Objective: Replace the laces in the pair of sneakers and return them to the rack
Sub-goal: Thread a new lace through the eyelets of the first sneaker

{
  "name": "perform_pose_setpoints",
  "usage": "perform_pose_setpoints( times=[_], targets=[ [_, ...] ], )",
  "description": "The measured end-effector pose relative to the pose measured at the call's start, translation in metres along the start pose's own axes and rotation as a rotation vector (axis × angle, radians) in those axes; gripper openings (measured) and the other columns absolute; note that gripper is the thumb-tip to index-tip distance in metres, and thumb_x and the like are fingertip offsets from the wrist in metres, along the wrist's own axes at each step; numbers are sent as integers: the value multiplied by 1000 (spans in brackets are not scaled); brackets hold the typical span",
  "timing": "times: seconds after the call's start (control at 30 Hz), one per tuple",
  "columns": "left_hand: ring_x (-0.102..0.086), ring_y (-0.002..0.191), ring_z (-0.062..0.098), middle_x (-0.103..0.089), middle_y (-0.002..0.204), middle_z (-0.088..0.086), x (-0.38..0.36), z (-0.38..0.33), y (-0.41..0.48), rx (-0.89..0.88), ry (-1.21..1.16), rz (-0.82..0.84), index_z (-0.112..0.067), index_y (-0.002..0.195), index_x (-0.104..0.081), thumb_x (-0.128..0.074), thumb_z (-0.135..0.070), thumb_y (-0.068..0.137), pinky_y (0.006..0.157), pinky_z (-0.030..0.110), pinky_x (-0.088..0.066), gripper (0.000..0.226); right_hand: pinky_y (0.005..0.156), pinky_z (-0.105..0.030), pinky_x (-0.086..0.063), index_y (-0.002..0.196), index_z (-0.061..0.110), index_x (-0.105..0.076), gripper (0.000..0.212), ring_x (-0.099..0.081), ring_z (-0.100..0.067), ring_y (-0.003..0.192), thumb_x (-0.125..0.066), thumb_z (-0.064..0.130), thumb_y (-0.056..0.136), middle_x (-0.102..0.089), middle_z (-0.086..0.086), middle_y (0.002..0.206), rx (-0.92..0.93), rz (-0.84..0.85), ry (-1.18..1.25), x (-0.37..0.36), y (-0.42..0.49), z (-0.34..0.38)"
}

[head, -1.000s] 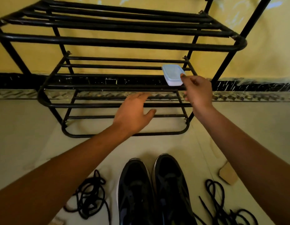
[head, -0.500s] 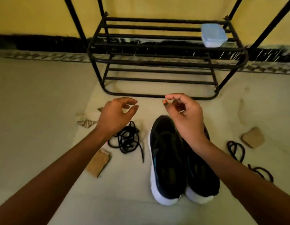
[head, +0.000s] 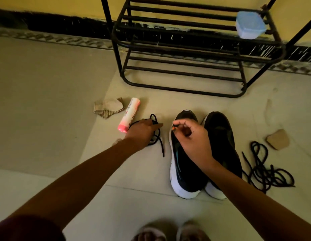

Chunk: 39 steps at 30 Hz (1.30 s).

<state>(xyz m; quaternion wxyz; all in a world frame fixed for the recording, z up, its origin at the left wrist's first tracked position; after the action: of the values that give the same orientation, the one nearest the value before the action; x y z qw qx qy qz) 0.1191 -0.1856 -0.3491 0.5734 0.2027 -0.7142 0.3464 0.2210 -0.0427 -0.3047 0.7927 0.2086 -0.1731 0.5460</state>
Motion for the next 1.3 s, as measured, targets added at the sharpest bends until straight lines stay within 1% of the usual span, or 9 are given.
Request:
perform_pose_setpoints(
  times=[0.1,0.27,0.43,0.57,0.77,0.87,1.0,1.17,1.3],
  targets=[
    [-44,119,26,-44,131,8,3,-4,15,-19,188,9,-30,146,-27,-50,-13,93,89,35,-43,60,68,-11,-48,97,19,-69,16,-60,-7,73,-64,9,85,-67,2,85,-36,22,-19,-1,-3,1],
    [-48,113,25,-51,120,8,11,-4,30,-69,298,-23,-19,118,-58,-53,-10,90,88,35,-43,30,69,-6,-45,97,20,-68,16,-59,-3,78,-64,9,86,-65,3,87,-63,41,-40,-1,-7,1],
    [-53,105,21,-60,114,1,44,6,16,-43,-173,-191,-23,105,-69,-60,-27,89,90,34,-43,19,74,-10,-49,103,16,-69,19,-61,-5,82,-65,10,85,-66,1,96,-47,22,-49,2,-2,2],
    [-62,77,4,-70,87,-6,89,12,-5,9,-559,-190,-21,92,-72,-70,-24,82,70,14,-44,11,71,-12,-49,111,17,-68,28,-62,-10,82,-70,19,84,-67,-2,94,-119,60,21,2,13,6],
    [-66,75,3,-71,83,-6,132,5,-24,0,-869,-117,-17,92,-71,-68,-13,82,74,12,-51,11,78,-20,-52,106,19,-65,25,-65,-6,86,-71,15,82,-69,8,94,-188,120,236,-4,22,18],
    [-66,71,1,-70,79,-7,142,1,-30,0,-926,-89,-21,90,-70,-65,-13,84,73,12,-53,11,69,-23,-49,99,21,-67,17,-60,-1,73,-69,15,83,-67,10,86,-161,110,259,0,23,22],
    [-66,68,2,-67,79,-2,157,3,-38,33,-1087,-172,-16,90,-65,-57,-11,88,67,14,-54,9,69,-20,-47,83,23,-67,10,-57,-3,70,-62,15,87,-66,6,81,-150,125,356,10,23,32],
    [-56,56,2,-63,74,-7,181,18,-51,116,-1432,-404,-18,90,-61,-48,-13,95,62,19,-53,15,69,-15,-50,91,14,-65,14,-64,-4,72,-52,11,92,-65,0,77,-171,127,546,27,23,40],
    [-55,59,0,-66,73,-10,202,14,-65,24,-1424,-424,-20,97,-62,-46,-13,95,58,16,-50,17,64,-17,-49,102,19,-66,20,-58,-10,74,-52,10,92,-64,-5,83,-157,140,547,24,26,41]
  ],
)
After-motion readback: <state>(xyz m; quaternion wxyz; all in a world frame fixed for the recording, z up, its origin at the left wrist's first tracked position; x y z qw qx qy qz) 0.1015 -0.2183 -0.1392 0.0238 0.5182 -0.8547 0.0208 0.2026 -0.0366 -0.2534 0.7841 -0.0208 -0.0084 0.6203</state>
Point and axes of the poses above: each hand's wrist, its own y-axis towards the middle knuckle, its own x-axis out of the back of the hand, z = x × y, the point moved 1 cm from there along y, towards the middle knuckle
